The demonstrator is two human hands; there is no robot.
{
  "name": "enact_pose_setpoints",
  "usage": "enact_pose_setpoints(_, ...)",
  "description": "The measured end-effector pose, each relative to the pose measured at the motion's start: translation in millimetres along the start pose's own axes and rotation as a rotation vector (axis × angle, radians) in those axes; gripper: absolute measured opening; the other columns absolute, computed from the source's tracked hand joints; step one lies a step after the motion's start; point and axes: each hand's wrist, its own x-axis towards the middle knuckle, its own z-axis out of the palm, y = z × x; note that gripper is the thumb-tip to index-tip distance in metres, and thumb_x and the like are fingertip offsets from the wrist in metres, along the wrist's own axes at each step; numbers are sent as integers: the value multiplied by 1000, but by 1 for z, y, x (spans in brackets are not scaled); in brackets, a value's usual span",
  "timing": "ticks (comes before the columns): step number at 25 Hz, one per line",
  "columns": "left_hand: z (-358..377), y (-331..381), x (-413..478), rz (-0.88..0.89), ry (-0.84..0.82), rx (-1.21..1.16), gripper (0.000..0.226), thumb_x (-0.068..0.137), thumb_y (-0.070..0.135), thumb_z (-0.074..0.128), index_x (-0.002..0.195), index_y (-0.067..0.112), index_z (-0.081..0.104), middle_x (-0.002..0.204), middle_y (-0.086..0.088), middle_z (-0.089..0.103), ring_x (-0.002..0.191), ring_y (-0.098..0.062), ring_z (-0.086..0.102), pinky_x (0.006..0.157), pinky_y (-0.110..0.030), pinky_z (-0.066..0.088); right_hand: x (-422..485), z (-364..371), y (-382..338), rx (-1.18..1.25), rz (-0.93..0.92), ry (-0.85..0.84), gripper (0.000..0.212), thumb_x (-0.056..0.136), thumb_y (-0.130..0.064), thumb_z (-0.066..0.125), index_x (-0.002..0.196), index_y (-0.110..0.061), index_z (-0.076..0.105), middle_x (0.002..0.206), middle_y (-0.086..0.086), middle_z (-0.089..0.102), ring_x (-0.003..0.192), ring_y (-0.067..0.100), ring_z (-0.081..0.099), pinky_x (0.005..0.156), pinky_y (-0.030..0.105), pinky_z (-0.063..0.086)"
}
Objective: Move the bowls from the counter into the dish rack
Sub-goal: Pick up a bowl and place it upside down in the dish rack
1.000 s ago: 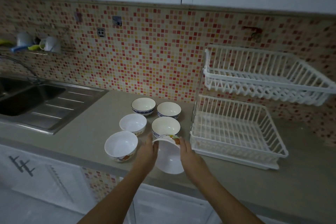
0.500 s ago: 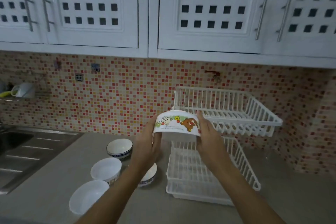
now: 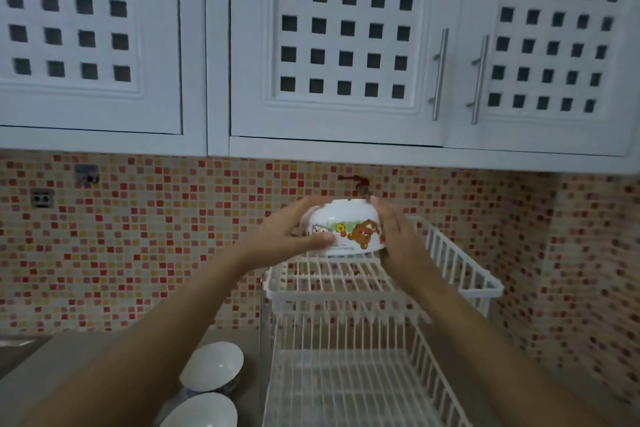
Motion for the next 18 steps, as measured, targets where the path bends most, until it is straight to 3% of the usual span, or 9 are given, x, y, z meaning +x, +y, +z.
enact_pose_setpoints(3,0,-27,34,-68,-86,64,54,81,42,67,126,28,40,110,10,54,91,-2,59,69,-16,53,21,7,29,83,37,-339,83,84,-45,62,149,-27,13,158,-5,9,142,12,17,114,37,27)
enact_pose_setpoints(5,3,-47,54,-123,-173,59,51,80,39,70,120,28,40,109,8,55,91,-3,60,68,-17,54,34,16,41,134,127,-475,86,77,-58,64,145,-36,16,156,-8,18,140,14,27,112,38,32)
enact_pose_setpoints(8,14,-72,78,-177,-242,171,56,72,41,76,111,26,38,117,-1,54,97,-18,59,69,-26,54,50,40,54,228,233,-567,78,74,-53,70,135,-40,24,143,1,37,120,20,50,99,44,49)
enact_pose_setpoints(11,28,-91,96,-187,-332,378,66,67,45,79,112,22,36,119,-3,50,94,-18,50,62,-22,41,57,69,68,143,181,-693,83,73,-47,74,138,-31,24,143,-1,30,125,19,41,103,42,43)
enact_pose_setpoints(14,37,-105,108,-226,-430,519,76,66,49,78,121,17,37,123,-6,54,89,-18,47,72,-28,39,61,88,74,159,188,-759,78,75,-37,76,136,-24,29,140,-3,28,122,18,40,102,39,43)
enact_pose_setpoints(18,43,-115,115,-272,-494,568,75,64,50,79,118,16,39,124,-6,52,93,-20,47,78,-31,42,65,99,75,147,215,-798,76,74,-31,79,133,-21,31,139,0,28,121,21,39,102,41,43)
